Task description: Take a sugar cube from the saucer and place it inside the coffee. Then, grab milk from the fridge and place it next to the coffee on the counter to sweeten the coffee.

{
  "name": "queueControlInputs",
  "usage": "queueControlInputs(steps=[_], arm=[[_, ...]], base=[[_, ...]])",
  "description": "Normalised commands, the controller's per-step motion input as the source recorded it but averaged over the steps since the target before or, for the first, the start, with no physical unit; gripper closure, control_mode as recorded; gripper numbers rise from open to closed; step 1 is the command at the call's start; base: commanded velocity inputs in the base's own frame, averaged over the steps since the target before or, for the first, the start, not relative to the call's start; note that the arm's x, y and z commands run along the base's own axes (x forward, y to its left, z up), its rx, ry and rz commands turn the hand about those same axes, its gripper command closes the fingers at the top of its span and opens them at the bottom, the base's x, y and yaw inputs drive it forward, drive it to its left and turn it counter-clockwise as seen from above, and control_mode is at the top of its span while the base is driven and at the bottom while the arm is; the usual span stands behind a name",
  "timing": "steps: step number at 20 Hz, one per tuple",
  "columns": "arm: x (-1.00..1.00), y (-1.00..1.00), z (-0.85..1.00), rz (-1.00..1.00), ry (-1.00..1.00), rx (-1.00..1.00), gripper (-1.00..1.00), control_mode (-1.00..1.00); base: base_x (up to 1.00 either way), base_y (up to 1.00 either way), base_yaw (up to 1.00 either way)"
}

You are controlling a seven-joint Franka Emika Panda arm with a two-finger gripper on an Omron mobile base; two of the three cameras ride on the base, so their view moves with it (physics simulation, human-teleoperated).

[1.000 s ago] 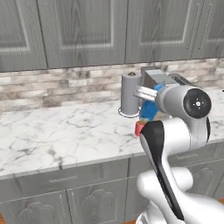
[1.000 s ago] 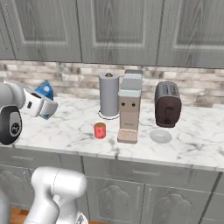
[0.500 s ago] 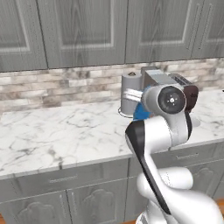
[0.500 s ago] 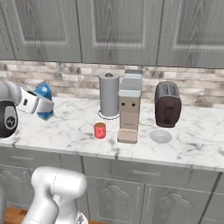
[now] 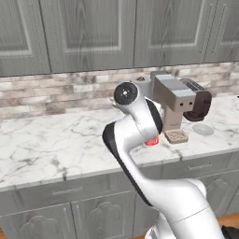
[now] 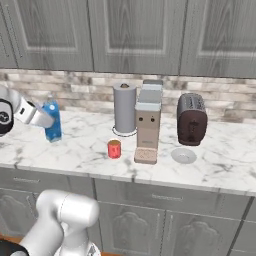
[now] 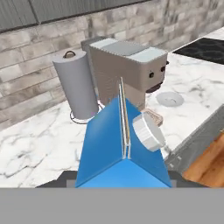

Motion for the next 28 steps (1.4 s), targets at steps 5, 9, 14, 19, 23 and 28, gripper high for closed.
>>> queueControlInputs(steps=[5,9,14,19,23,28], arm=[[0.44,0.0,-0.36,-0.43,0.19,-0.03,1.0,-1.0],[0.09,0.0,-0.11,-0.1,0.16,0.0,1.0,-1.0],[0.23,0.0,-0.34,0.0,0.11,-0.06,1.0,-1.0],[0.16,-0.16,-0.46,-0.03,0.05,-0.06,1.0,-1.0],[0.01,-0.21,-0.41,-0.02,0.0,-0.05,1.0,-1.0],[0.05,-0.17,-0.3,-0.05,0.0,-0.01,1.0,-1.0]], base=[[0.0,0.0,0.0],[0.0,0.0,0.0],[0.0,0.0,0.0],[0.0,0.0,0.0],[0.0,0.0,0.0],[0.0,0.0,0.0]])
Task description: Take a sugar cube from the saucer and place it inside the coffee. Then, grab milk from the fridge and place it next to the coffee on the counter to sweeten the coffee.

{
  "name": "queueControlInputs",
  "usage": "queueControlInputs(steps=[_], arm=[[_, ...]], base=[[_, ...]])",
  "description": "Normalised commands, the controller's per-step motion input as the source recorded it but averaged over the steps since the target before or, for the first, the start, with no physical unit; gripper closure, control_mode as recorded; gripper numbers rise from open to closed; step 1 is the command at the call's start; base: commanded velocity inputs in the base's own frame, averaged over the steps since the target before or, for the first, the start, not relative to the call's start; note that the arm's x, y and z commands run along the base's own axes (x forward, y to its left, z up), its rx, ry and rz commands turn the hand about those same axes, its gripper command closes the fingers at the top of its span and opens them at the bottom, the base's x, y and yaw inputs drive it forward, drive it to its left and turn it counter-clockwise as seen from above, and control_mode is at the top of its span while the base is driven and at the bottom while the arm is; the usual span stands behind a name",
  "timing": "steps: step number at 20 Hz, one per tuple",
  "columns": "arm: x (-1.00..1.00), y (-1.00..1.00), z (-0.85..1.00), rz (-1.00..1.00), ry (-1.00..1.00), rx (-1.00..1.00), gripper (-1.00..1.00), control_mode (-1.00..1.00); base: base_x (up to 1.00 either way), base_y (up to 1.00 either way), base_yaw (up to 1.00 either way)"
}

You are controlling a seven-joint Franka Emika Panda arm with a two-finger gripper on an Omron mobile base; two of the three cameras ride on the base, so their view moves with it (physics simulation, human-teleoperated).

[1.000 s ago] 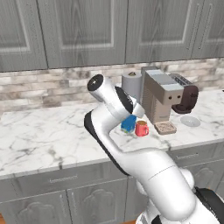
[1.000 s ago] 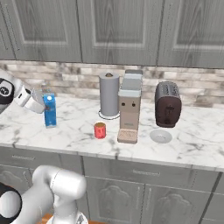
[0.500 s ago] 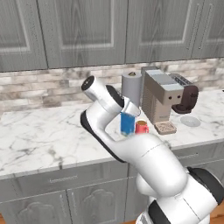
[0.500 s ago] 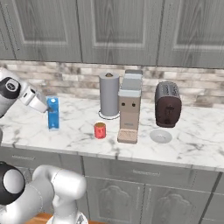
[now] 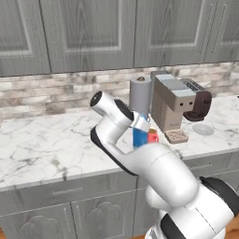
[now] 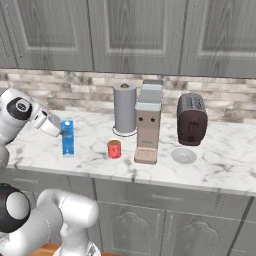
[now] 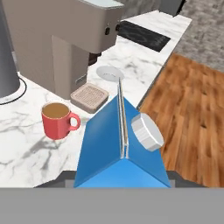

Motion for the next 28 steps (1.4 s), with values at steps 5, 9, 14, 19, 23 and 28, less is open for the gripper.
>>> queueControlInputs(steps=[5,9,14,19,23,28], arm=[[0.35,-0.06,-0.21,-0.07,0.0,-0.02,1.0,-1.0],[0.31,-0.07,-0.23,-0.02,0.0,-0.03,1.0,-1.0],[0.22,-0.12,-0.2,-0.01,0.0,-0.04,1.0,-1.0],[0.23,-0.14,-0.17,-0.01,0.0,-0.03,1.0,-1.0],[0.2,-0.09,-0.14,-0.01,0.0,0.0,1.0,-1.0],[0.17,-0.02,-0.19,-0.01,-0.01,-0.01,1.0,-1.0]], base=[[0.0,0.0,0.0],[0.0,0.0,0.0],[0.0,0.0,0.0],[0.0,0.0,0.0],[0.0,0.0,0.0],[0.0,0.0,0.0]])
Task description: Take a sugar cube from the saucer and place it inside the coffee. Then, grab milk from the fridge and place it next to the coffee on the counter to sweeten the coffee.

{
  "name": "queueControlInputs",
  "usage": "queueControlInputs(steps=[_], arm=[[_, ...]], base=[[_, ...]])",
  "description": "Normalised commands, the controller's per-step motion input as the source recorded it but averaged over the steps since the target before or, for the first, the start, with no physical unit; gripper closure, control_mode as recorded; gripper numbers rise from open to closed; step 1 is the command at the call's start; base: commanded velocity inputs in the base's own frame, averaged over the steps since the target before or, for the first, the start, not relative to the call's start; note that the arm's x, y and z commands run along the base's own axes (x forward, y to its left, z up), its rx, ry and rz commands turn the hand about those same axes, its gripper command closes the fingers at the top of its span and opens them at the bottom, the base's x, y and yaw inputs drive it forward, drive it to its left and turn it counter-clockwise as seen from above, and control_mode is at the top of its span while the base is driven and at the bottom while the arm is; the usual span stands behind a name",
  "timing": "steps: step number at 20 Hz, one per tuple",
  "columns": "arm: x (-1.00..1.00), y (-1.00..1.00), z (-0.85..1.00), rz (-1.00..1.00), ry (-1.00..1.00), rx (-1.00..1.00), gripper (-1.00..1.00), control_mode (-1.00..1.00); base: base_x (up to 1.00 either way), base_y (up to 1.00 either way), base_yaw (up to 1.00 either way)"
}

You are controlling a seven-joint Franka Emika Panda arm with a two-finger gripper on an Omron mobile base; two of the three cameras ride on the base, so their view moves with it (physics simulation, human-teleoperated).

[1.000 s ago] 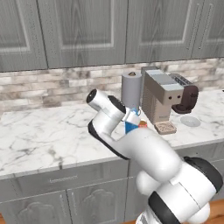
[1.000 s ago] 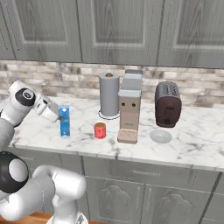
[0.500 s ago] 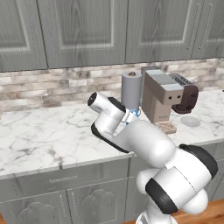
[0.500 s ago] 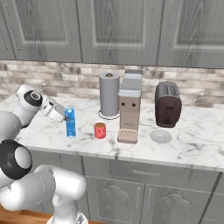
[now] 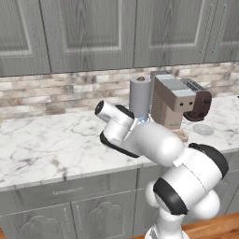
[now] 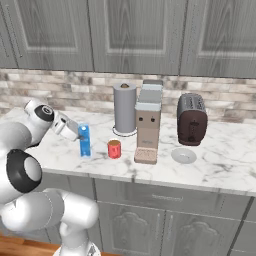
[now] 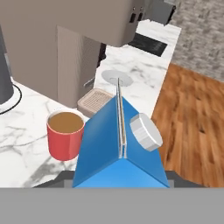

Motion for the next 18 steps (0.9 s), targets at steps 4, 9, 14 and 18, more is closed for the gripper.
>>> queueControlInputs(steps=[4,9,14,18], arm=[[0.16,-0.01,-0.25,0.0,0.0,0.0,1.0,-1.0],[0.13,-0.04,-0.31,0.0,0.0,0.0,1.0,-1.0],[0.11,-0.05,-0.33,0.0,0.0,0.0,1.0,-1.0],[0.11,-0.04,-0.31,0.0,-0.04,0.0,1.0,-1.0]], base=[[0.0,0.0,0.0],[0.0,0.0,0.0],[0.0,0.0,0.0],[0.0,0.0,0.0]])
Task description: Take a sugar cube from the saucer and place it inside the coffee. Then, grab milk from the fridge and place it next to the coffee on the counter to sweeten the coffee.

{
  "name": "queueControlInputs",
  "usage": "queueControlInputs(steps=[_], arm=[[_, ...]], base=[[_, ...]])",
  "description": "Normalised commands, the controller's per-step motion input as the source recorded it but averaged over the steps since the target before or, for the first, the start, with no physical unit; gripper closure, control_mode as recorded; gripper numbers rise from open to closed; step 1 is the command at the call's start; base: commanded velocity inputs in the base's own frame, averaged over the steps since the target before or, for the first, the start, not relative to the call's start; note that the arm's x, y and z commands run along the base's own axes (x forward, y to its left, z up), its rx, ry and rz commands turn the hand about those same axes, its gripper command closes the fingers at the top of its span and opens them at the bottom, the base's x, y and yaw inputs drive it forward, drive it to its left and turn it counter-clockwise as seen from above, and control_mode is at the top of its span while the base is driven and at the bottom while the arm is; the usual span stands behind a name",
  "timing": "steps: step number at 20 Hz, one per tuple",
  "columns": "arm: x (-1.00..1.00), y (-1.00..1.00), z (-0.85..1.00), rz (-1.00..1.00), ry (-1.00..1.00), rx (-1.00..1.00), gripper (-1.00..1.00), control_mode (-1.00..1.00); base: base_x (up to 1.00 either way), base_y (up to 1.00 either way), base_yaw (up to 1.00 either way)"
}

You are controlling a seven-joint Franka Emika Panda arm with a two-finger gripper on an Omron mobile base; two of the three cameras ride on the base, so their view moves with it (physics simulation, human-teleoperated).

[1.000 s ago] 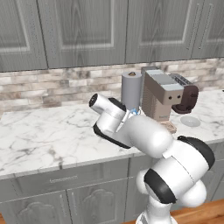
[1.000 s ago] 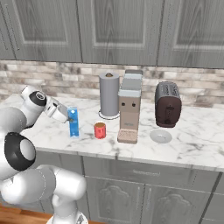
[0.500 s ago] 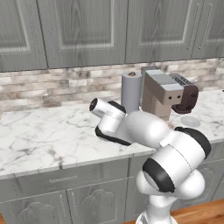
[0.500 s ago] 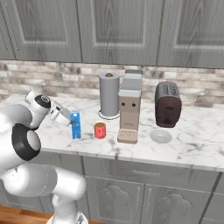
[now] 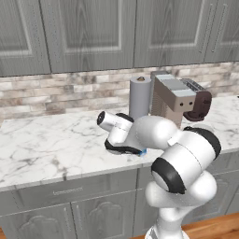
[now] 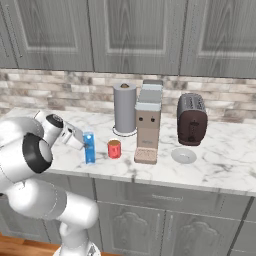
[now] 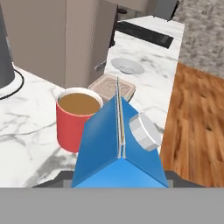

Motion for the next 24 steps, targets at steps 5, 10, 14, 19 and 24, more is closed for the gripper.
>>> queueControlInputs(steps=[5,10,14,19,24], arm=[[0.18,-0.01,-0.02,-0.03,-0.09,0.0,1.0,-1.0],[0.18,0.0,0.04,-0.04,-0.1,0.0,1.0,-1.0],[0.23,0.0,0.0,-0.01,-0.04,0.0,1.0,-1.0],[0.02,-0.04,-0.21,0.0,-0.01,0.0,1.0,-1.0],[0.0,-0.05,-0.28,0.0,0.0,0.0,1.0,-1.0]], base=[[0.0,0.0,0.0],[0.0,0.0,0.0],[0.0,0.0,0.0],[0.0,0.0,0.0],[0.0,0.0,0.0]])
